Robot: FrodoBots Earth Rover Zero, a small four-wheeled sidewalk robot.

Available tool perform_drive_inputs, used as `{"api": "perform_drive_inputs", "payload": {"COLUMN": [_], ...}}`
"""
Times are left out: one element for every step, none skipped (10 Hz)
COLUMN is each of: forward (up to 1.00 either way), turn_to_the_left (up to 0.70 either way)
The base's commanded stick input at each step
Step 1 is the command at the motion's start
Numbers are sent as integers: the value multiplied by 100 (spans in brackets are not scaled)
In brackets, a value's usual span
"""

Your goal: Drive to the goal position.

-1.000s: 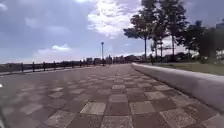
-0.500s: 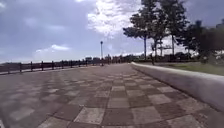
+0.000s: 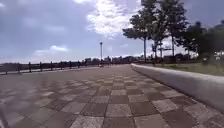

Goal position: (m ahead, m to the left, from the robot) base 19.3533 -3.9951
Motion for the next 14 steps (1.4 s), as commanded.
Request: {"api": "perform_drive_inputs", "payload": {"forward": [45,45,45,45,45,45,45,45,45,45,45,45,45,45], "turn_to_the_left": [0,0,0,0,0,0,0,0,0,0,0,0,0,0]}}
